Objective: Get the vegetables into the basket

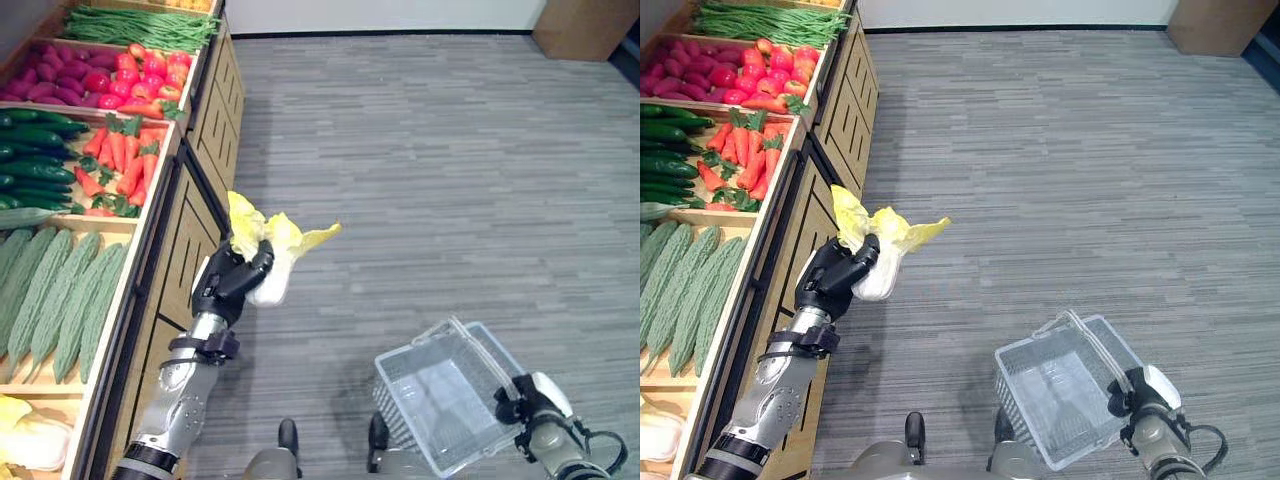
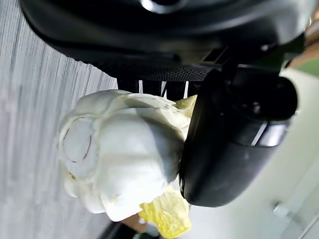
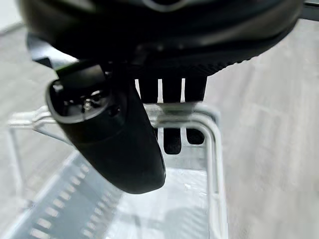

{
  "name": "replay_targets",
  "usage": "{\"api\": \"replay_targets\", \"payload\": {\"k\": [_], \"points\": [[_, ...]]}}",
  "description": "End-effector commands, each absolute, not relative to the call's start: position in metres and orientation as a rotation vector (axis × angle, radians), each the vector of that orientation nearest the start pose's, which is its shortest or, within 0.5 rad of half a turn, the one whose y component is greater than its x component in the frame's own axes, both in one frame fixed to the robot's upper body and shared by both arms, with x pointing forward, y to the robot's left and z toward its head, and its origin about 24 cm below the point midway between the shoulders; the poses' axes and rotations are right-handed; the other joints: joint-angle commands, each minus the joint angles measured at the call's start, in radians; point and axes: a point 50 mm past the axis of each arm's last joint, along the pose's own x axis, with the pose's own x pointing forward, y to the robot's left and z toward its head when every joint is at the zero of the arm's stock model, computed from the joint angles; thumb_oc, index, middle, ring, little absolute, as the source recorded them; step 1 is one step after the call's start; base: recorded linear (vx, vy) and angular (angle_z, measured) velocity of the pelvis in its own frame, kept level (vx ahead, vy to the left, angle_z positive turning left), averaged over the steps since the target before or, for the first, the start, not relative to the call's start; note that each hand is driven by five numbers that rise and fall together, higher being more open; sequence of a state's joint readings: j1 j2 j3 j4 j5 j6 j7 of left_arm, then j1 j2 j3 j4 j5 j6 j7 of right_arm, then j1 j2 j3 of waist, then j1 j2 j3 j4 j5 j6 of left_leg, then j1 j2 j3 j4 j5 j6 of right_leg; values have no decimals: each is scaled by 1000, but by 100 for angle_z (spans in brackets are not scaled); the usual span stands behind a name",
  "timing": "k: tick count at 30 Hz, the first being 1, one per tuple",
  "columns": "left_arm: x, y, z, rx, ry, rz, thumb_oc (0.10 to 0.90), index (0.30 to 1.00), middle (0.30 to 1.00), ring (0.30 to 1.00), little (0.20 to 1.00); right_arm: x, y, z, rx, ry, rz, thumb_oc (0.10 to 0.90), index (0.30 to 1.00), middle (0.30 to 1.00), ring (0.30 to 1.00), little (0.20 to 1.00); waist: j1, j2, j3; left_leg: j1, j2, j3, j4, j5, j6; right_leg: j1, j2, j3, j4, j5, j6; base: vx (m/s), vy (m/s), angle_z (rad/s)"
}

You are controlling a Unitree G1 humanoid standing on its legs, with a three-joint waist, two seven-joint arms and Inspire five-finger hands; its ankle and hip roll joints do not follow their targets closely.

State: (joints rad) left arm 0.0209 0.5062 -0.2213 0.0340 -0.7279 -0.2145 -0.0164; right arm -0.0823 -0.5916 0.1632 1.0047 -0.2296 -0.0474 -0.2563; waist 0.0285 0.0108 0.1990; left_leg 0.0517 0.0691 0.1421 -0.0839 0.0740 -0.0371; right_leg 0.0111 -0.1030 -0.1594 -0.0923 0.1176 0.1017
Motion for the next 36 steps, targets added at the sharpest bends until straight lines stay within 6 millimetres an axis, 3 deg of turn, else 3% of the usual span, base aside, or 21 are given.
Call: {"api": "replay_targets", "payload": {"k": [1,3,4,6,14,15,17,20,25,28,29,36], "points": [[256,178,106,5,-299,-364,400,300,300,300,300,248,-360,14,-1074,383,-345,400,300,300,300,300,3,-51,-105,-69,49,-44,-3,7,-57,-3,-78,2,5,-21,82,-10,-70,0],[257,175,109,45,-310,-386,400,300,300,300,300,258,-354,26,-1087,318,-323,400,300,300,300,300,1,-47,-106,-66,53,-42,-3,8,-61,0,-74,3,5,-25,80,-5,-44,0],[259,167,112,107,-321,-445,400,300,300,300,300,276,-340,46,-1104,200,-268,400,300,300,300,300,-4,-41,-115,-63,59,-39,-3,7,-63,2,-71,4,5,-29,78,2,-35,0],[262,159,117,180,-344,-501,400,300,300,300,300,287,-328,59,-1085,119,-242,400,300,300,300,300,-9,-36,-121,-58,62,-36,-3,5,-65,4,-71,6,5,-30,78,2,-19,0],[268,134,139,508,-494,-664,400,300,300,300,300,319,-293,88,-988,-44,-174,400,300,300,300,300,-15,-26,-146,-31,62,-18,-3,-12,-67,18,-78,18,5,-30,82,21,7,-4],[271,125,146,647,-554,-718,400,300,300,300,300,330,-282,99,-992,-96,-150,400,300,300,300,300,-20,-23,-154,-29,60,-13,-3,-15,-68,16,-82,22,5,-25,86,7,14,-5],[273,121,148,705,-581,-729,400,300,300,300,300,334,-276,105,-1001,-122,-132,400,300,300,300,300,-22,-24,-156,-28,58,-12,-3,-17,-68,16,-84,23,5,-23,87,5,10,-2],[276,116,144,782,-600,-741,400,300,300,300,300,340,-268,114,-1020,-159,-109,400,300,300,300,300,-25,-25,-160,-23,54,-7,-3,-21,-68,16,-88,26,5,-20,91,0,0,0],[286,100,132,1001,-659,-758,400,300,300,300,300,353,-234,128,-1005,-262,-27,400,300,300,300,300,-29,-27,-169,-19,51,-3,-3,-26,-68,22,-95,25,5,-18,96,2,2,-1],[288,95,123,1038,-655,-765,400,300,300,300,300,356,-224,126,-976,-269,-16,400,300,300,300,300,-27,-27,-173,-18,51,-2,-3,-26,-68,24,-96,23,5,-18,97,0,0,0],[291,97,118,1068,-639,-743,400,300,300,300,300,356,-211,130,-925,-313,13,400,300,300,300,300,-29,-27,-173,-18,51,0,-3,-26,-68,23,-97,23,5,-18,96,0,0,0],[300,104,90,1122,-545,-661,400,300,300,300,300,343,-168,140,-758,-452,138,400,300,300,300,300,-35,-28,-178,-17,51,3,-3,-29,-67,21,-96,27,5,-20,94,6,2,-1]]}}
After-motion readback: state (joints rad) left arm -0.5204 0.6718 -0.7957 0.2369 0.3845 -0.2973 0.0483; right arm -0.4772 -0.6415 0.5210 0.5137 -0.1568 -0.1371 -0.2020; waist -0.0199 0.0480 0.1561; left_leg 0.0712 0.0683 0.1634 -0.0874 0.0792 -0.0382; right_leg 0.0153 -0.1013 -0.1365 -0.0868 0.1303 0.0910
